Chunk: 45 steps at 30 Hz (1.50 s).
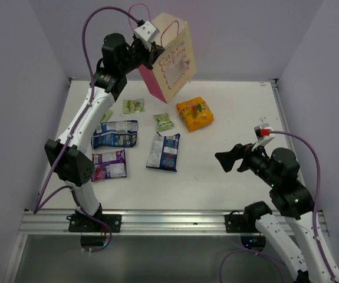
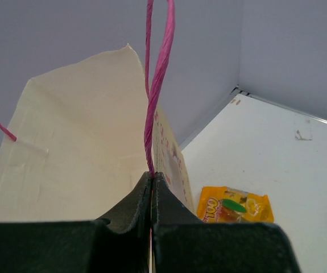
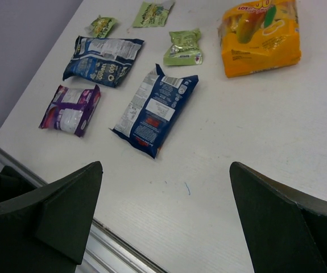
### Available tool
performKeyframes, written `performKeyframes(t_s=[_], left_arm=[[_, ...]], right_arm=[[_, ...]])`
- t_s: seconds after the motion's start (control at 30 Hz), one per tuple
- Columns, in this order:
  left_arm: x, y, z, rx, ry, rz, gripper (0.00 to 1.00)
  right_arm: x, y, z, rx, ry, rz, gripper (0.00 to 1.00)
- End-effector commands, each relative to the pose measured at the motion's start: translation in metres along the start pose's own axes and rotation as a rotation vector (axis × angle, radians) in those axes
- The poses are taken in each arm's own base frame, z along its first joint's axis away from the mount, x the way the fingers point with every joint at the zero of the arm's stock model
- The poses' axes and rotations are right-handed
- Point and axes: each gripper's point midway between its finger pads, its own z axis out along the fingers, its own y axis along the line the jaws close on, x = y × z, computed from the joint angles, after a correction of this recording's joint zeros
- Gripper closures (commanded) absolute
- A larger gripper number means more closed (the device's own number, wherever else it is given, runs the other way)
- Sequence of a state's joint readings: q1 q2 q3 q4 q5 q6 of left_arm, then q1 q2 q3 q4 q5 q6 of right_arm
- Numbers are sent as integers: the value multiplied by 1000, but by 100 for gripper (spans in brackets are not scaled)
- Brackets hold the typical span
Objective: Place the snacks into the paper bag
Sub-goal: Place the paper bag at the center of the board.
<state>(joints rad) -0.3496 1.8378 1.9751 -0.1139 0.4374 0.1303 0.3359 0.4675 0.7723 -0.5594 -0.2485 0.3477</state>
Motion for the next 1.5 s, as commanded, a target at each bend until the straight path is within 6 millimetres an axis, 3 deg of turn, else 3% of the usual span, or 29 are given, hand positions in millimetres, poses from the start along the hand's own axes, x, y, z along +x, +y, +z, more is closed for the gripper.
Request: performKeyframes(t_s=[0.0,0.03,0.17,0.3,0.37,0.47,0.63,0.83,0.87,1.23,1.33,1.47], left_arm=[[-36,-41,-15,43,-59,-16,100],[-30,-50,-17,54,-42,-29,100],[-39,-87,-31,69,-35,-62,100],[-37,-141,-34,140,-11,-118,100],[-28,-156,-35,148,25,-136,100],[-12,-198,-35,183,100,-192,100],[20,-239,-38,169,219,-231,100],[35,-290,-37,147,261,-242,100],[37,-309,-38,161,271,-230,100],[78,-371,-35,101,345,-261,100],[73,-387,-40,152,345,-304,100],[60,-395,-45,196,332,-340,75]], right_arm=[[-20,-2,-18,65,-59,8,1],[-22,-2,-23,73,-67,9,2],[-30,-6,-37,122,-102,9,2],[-35,-11,-51,172,-131,16,1],[-38,-13,-59,196,-149,23,1],[-40,-14,-71,207,-184,23,1],[-45,-20,-86,251,-242,29,1],[-49,-23,-93,273,-277,36,1],[-49,-23,-94,275,-279,38,1],[-52,-29,-105,315,-316,36,1],[-54,-30,-111,330,-332,45,1],[-55,-29,-115,324,-345,52,1]])
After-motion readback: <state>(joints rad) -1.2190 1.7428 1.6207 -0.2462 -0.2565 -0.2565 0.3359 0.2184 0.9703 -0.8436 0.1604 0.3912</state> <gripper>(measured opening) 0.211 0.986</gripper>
